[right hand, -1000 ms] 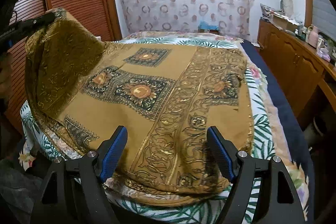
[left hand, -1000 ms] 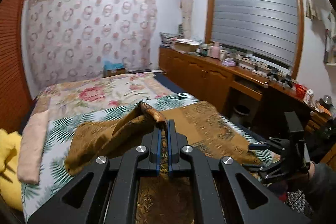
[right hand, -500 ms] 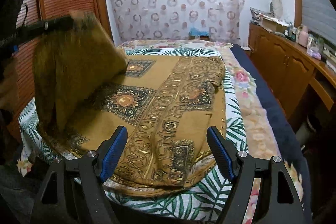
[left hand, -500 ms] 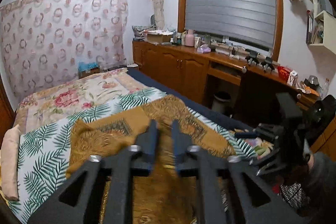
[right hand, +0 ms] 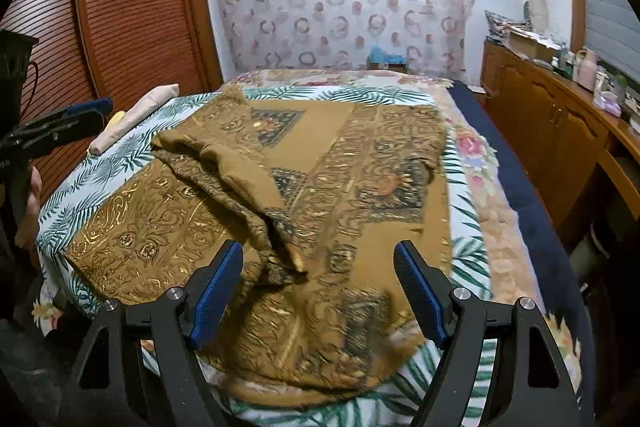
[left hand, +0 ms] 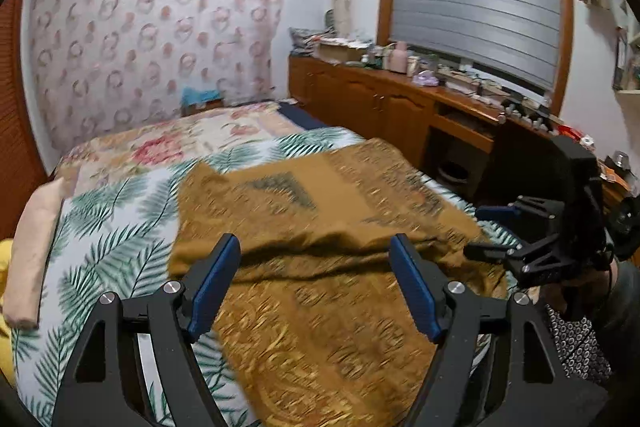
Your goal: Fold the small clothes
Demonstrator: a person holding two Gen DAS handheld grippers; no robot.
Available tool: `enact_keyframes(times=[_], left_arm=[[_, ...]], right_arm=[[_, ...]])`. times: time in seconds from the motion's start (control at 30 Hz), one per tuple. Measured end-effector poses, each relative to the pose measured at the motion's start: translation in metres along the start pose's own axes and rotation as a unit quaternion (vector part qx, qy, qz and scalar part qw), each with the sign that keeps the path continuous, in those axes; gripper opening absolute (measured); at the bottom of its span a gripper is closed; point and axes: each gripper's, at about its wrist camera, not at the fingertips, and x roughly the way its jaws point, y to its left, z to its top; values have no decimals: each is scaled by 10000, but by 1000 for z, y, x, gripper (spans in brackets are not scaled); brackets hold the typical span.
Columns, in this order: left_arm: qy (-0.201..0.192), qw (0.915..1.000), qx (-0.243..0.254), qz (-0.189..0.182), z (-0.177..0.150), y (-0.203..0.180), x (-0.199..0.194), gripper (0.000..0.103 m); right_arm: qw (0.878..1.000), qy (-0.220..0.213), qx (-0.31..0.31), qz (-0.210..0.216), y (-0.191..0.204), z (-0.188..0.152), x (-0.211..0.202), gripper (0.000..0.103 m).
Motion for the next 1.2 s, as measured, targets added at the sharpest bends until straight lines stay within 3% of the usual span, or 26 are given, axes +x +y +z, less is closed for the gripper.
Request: enact_keyframes(times=[0.3, 0.43, 0.6, 0.73, 0.77, 0.87, 1.2], left_arm=[[218, 9989, -286, 300, -22, 33, 3, 77], [215, 9987, -247, 388, -25, 42, -3, 78], [254, 9980, -252, 521, -30, 54, -8, 78], [302, 9973, -294, 605, -34, 64, -10, 78], [307, 9971, -305, 626, -35, 65, -11, 78], [310, 9967, -329, 668, -36, 70, -12, 78], [234, 9970, -314, 672, -31, 68, -13, 78]], right_arm=[[9990, 206, -253, 293, 19, 18, 34, 79], [9982, 334, -387, 328, 22, 26, 48, 70], [9965, 518, -565, 322, 25, 31, 59, 53], [9956, 568, -643, 371, 28, 32, 63, 24], [9957, 548, -673, 339, 28, 33, 63, 16], [9963, 405, -641, 414, 29, 33, 59, 6], [9961, -400, -680, 393, 34, 48, 12, 4]])
